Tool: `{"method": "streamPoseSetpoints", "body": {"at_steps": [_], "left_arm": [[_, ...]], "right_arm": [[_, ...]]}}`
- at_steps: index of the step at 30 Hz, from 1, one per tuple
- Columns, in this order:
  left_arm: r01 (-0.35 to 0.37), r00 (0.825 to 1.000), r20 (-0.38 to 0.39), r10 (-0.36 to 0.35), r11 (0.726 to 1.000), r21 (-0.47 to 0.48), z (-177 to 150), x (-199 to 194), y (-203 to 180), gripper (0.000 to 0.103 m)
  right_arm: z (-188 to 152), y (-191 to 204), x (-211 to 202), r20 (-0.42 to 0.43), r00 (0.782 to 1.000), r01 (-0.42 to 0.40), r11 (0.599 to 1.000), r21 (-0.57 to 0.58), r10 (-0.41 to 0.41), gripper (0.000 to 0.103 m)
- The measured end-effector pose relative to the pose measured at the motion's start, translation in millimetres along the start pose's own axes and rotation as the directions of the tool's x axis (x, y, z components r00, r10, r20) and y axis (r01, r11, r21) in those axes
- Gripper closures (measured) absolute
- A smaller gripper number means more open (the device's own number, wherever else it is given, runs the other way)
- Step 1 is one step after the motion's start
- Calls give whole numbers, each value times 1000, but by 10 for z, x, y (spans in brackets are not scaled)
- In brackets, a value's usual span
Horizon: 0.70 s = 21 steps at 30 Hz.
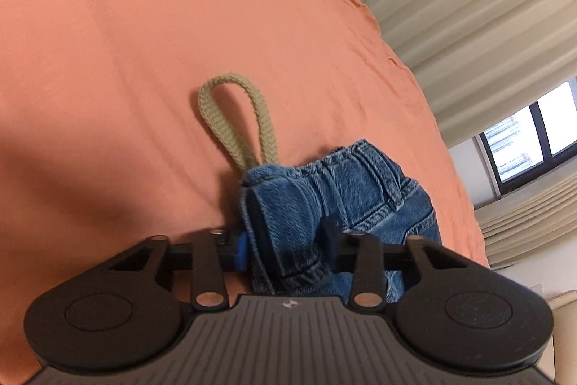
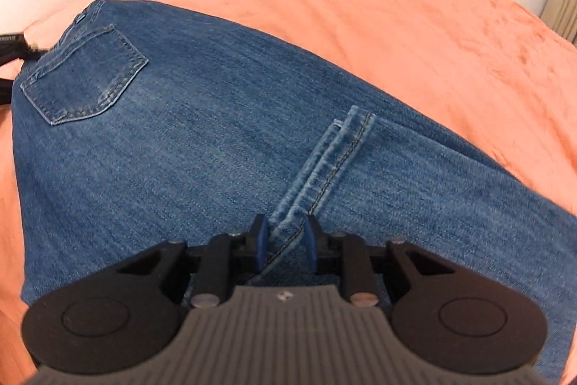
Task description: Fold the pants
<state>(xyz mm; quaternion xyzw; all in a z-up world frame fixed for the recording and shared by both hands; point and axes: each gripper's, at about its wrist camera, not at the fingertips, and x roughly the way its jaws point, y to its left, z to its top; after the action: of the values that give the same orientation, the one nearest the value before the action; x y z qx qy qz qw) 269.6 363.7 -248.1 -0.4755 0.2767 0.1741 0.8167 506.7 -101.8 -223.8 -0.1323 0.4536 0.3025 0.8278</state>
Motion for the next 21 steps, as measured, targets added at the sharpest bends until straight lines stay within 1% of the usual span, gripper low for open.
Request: {"method": "streamPoseSetpoints", "body": {"at_steps": [1, 2, 4, 8, 10, 12, 13, 14, 15, 16, 17, 19, 21], "left_arm": [[-7, 1000, -3, 7, 1000, 7, 10, 2, -33, 73], [-17, 1000, 2, 17, 999, 28, 15, -14, -80, 75], [-31, 999, 33, 28, 995, 96, 12, -130, -269, 80], [11, 996, 86, -23, 989, 146, 45, -427, -699, 81], [12, 993, 110, -38, 974, 225, 15, -591, -1041, 81], [13, 989, 133, -57, 949, 314, -75, -765, -1436, 81], [15, 987, 145, -72, 932, 363, -143, -852, -1639, 81], [12, 984, 159, -86, 909, 417, -235, -942, -1848, 81], [7, 979, 174, -101, 881, 473, -347, -1032, -2052, 81], [3, 975, 187, -119, 850, 527, -480, -1115, -2252, 81], [-6, 971, 199, -134, 816, 579, -635, -1189, -2446, 81], [-19, 965, 206, -164, 736, 676, -995, -1283, -2809, 81], [-49, 962, 207, -177, 637, 769, -1407, -1312, -3136, 81]], "right_arm": [[-4, -4, 3, -1, 1000, -1, 1000, 4, 1, 84], [-4, -13, 11, -6, 1000, -1, 1000, 4, 2, 84], [15, -42, 31, -23, 1000, -5, 1000, 16, 6, 84], [23, -55, 44, -25, 1000, -6, 999, 44, 7, 85], [28, -9, 31, -20, 1000, 6, 999, 45, -5, 85], [52, 43, -76, -10, 1000, 23, 1000, 20, -22, 85], [46, 51, -175, 9, 999, 32, 999, 22, -33, 83], [19, 36, -297, 40, 998, 37, 999, 38, -39, 80], [-21, 6, -442, 72, 997, 30, 998, 63, -35, 73], [-70, -28, -573, 90, 995, 22, 996, 90, -30, 68], [-125, -66, -697, 104, 994, 14, 993, 119, -27, 68], [-277, -153, -941, 127, 992, -3, 985, 174, -20, 67], [-465, -271, -1172, 150, 989, -14, 974, 227, -20, 66]]}}
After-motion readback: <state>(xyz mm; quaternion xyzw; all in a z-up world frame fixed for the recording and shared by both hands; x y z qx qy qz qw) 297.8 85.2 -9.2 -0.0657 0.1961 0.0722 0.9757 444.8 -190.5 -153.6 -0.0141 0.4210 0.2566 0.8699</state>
